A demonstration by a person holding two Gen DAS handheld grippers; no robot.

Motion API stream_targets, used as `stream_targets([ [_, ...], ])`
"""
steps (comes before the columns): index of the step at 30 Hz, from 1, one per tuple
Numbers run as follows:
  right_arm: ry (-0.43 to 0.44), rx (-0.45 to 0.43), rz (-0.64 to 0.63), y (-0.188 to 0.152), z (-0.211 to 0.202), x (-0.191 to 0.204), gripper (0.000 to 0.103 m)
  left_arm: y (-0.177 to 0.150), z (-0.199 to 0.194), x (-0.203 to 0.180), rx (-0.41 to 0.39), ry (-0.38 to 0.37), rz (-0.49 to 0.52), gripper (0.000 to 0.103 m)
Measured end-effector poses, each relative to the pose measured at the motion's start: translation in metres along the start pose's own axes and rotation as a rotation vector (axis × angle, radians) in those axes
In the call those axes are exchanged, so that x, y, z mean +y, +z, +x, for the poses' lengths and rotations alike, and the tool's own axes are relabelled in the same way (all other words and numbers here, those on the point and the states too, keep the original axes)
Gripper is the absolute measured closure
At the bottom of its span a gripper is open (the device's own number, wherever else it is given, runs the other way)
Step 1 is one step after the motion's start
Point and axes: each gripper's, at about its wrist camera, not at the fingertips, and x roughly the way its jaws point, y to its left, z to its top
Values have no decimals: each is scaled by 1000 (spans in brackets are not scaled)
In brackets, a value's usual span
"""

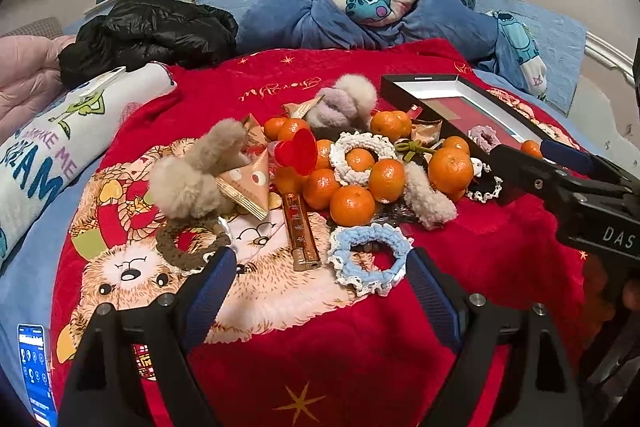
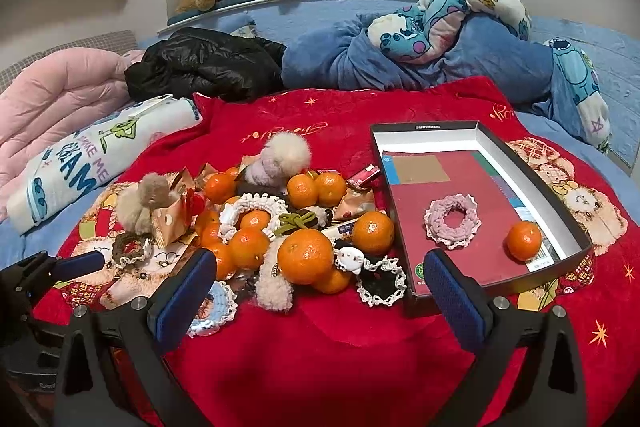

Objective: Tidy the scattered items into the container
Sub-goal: 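Lower the left gripper onto the light blue crocheted scrunchie and close it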

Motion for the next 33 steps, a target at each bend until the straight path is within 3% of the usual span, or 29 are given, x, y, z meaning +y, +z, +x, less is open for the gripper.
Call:
stream_targets([
  [33, 2, -4, 45, 4, 0, -13, 0, 7, -4, -23, -5, -68, 11, 15],
])
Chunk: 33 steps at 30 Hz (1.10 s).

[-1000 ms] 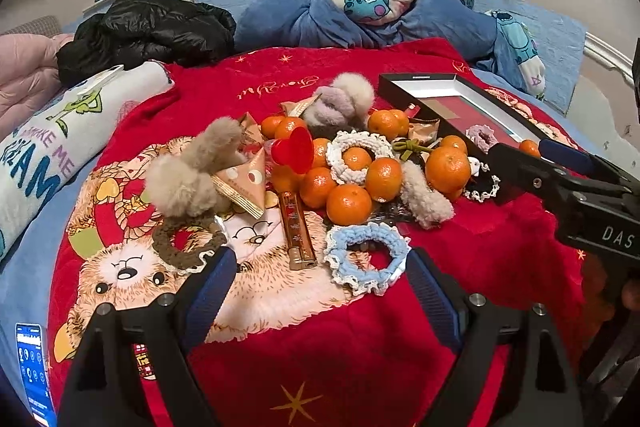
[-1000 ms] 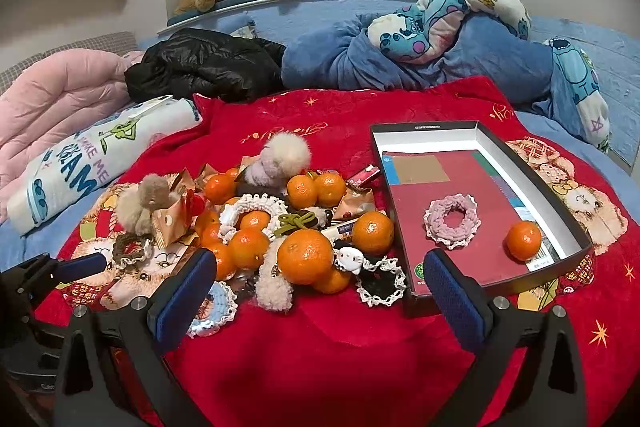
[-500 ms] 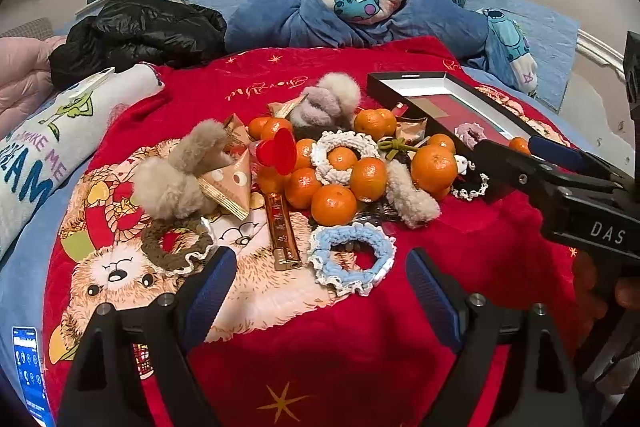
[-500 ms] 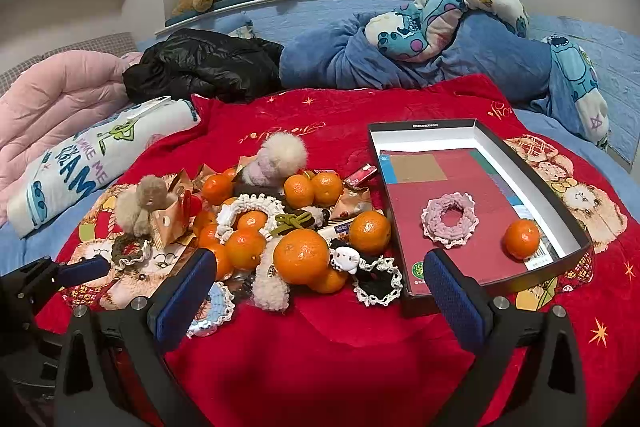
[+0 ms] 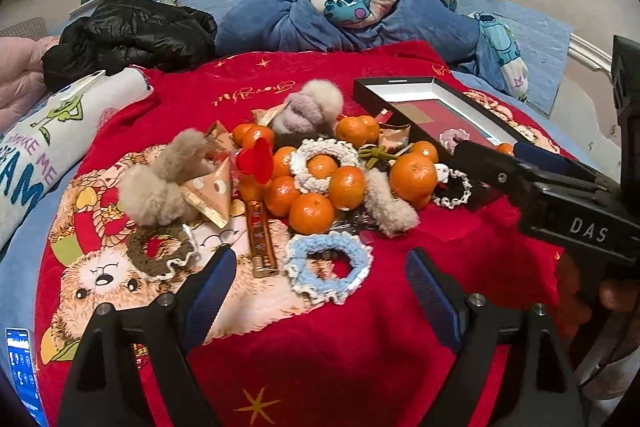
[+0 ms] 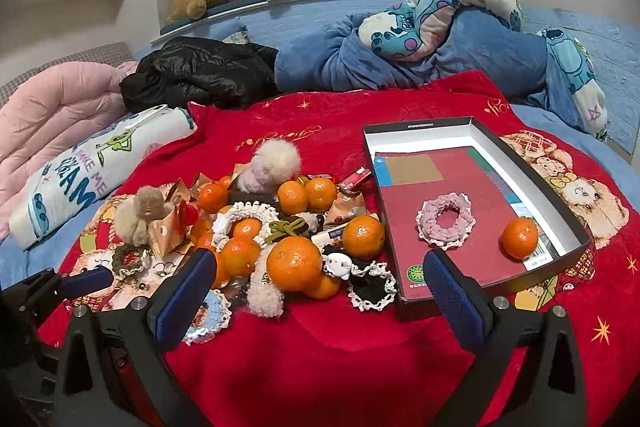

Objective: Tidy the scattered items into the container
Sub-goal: 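Lower the left gripper onto the light blue crocheted scrunchie and close it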

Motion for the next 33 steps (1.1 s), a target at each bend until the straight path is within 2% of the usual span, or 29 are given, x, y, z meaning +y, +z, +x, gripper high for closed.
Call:
stream_targets([
  [16, -20, -15, 26, 3, -7, -18, 0, -1, 5, -10, 19, -28, 19, 15],
  [21, -28, -20, 18, 4, -8, -19, 0, -1, 11, -9, 40, -63, -7, 15],
  [33, -26, -28, 46, 5, -14, -31, 0, -3, 33, -16, 72, -52, 3, 15],
])
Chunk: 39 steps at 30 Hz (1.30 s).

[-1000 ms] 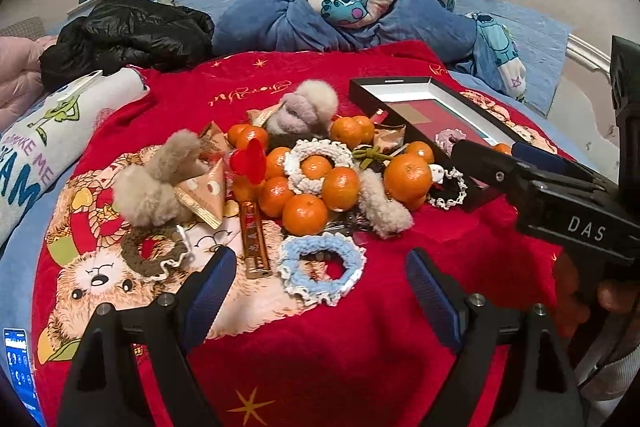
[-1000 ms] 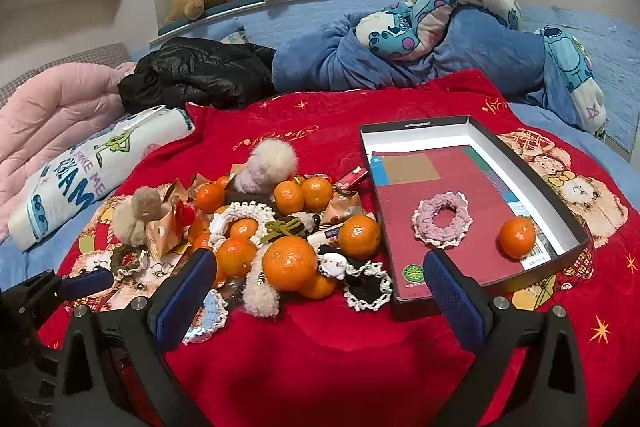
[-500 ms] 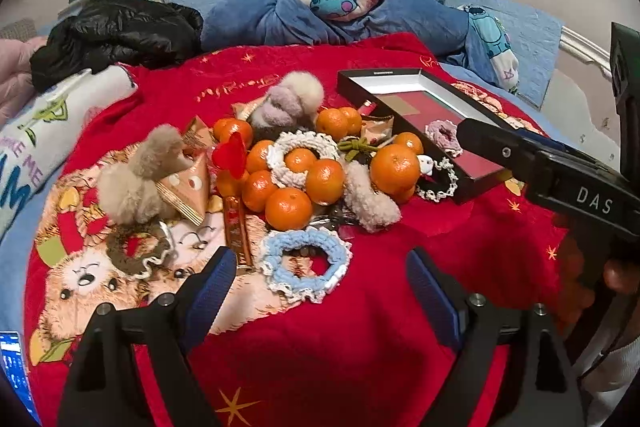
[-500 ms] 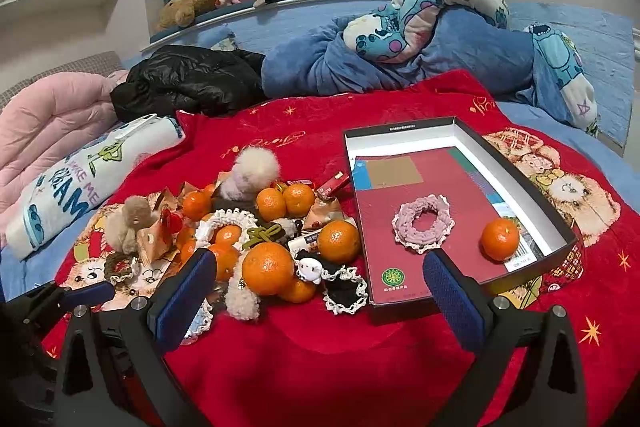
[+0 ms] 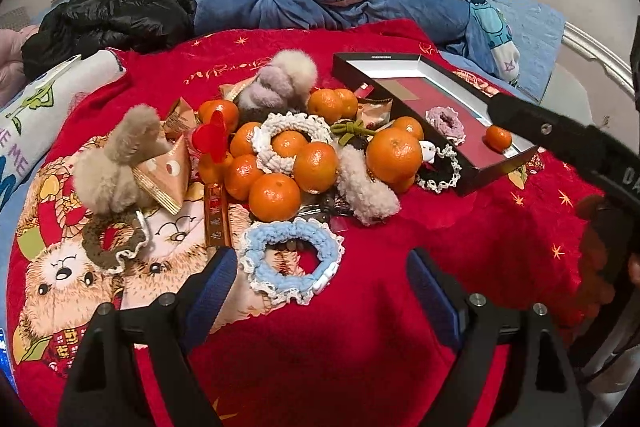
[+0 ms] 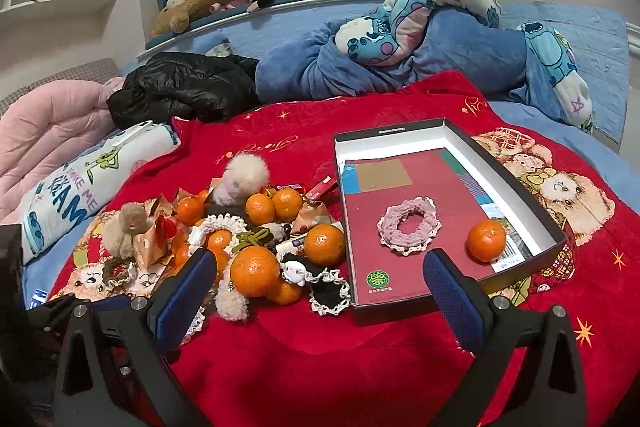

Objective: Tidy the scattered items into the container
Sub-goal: 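Lower the left gripper onto the light blue crocheted scrunchie and close it, then grasp the black lace-trimmed scrunchie with the right gripper while the left holds the blue scrunchie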

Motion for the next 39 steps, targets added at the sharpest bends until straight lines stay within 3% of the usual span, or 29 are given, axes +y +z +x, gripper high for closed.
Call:
stream_targets([
  [7, 5, -3, 23, 2, -3, -6, 0, -2, 19, 5, 41, 70, -12, 21],
  [9, 7, -2, 29, 2, -3, -7, 0, -2, 25, 8, 56, 75, -20, 28],
  [11, 9, -1, 32, 2, -3, -8, 0, -4, 31, 11, 80, 64, -32, 48],
  [18, 9, 1, 41, 2, -3, -9, 0, -11, 40, 9, 78, 51, -15, 76],
  [35, -52, -12, 6, 2, -3, -26, 0, -6, 3, 17, -16, 5, -32, 79],
  [39, -11, 31, 4, -2, 7, -28, 0, -6, -3, 18, -18, -5, -35, 79],
])
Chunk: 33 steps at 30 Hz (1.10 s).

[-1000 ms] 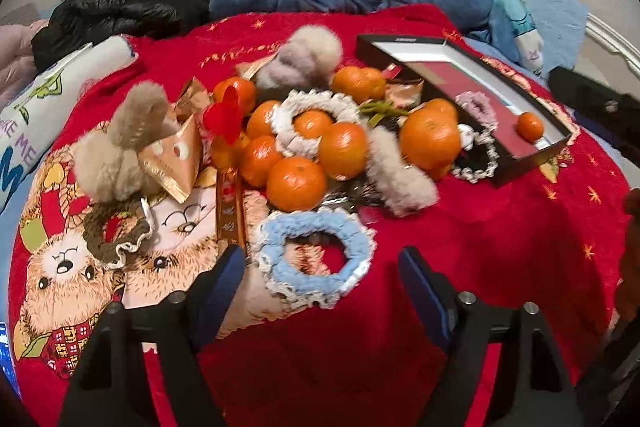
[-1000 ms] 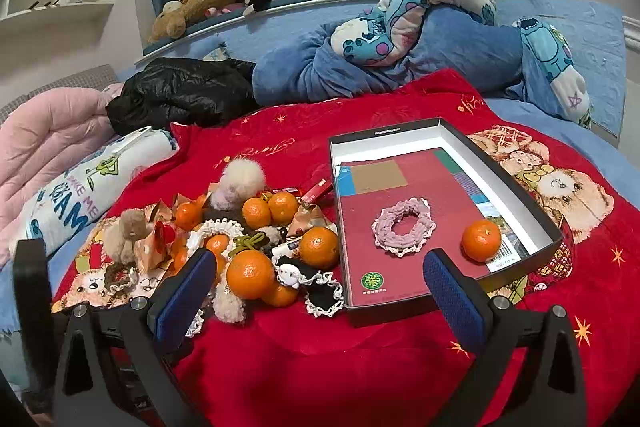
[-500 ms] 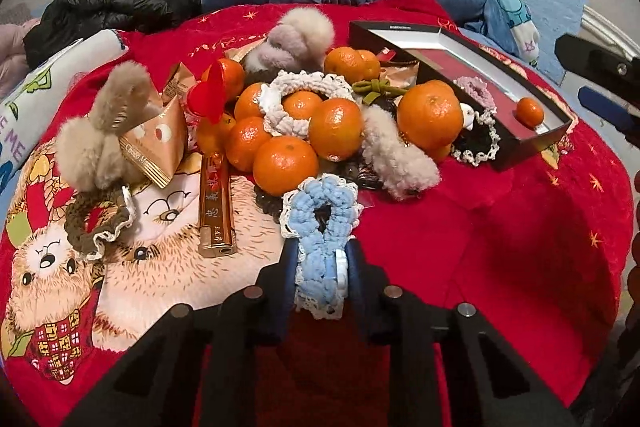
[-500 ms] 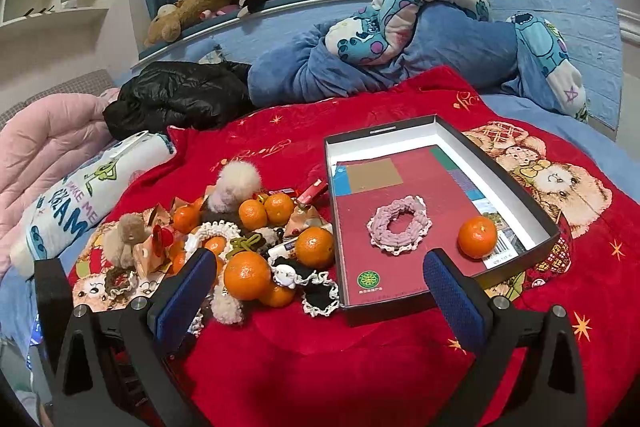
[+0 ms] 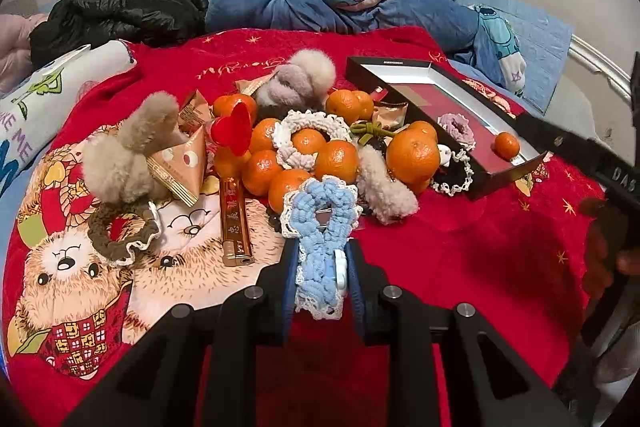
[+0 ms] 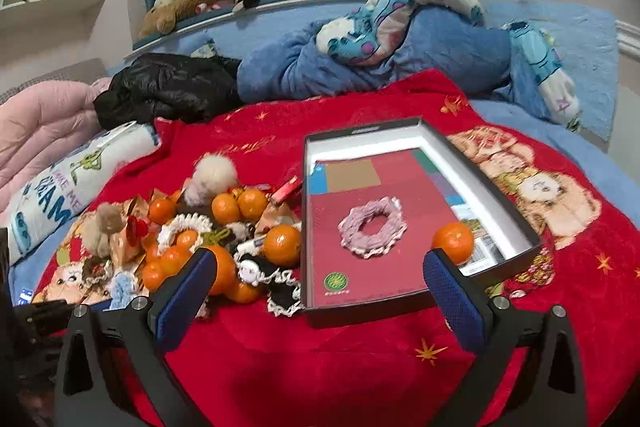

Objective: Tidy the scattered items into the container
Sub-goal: 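Grasp the black lace-trimmed scrunchie with the right gripper while the left holds the blue scrunchie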

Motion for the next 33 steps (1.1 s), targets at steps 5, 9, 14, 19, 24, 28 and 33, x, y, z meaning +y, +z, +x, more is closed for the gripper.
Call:
stream_targets([
  [5, 42, 43, -79, -6, 10, 16, 13, 1, -4, -7, -4, -26, 13, 79],
  [9, 116, 74, -103, -12, 18, 25, 20, 2, -2, -5, 9, -34, -4, 78],
  [14, 127, 96, -124, -14, 31, 32, 32, 4, 1, 2, 24, -30, -35, 78],
  [19, 133, 96, -138, -12, 40, 33, 41, 6, -3, 2, 8, -22, -34, 78],
  [24, 89, 101, -187, -13, 47, 40, 51, 7, -4, 2, 18, -30, -38, 78],
  [28, 65, 88, -241, -13, 48, 45, 56, 7, -3, 3, 25, -40, -44, 78],
  [33, 46, 91, -291, -16, 48, 47, 57, 6, -4, 5, 32, -46, -47, 78],
])
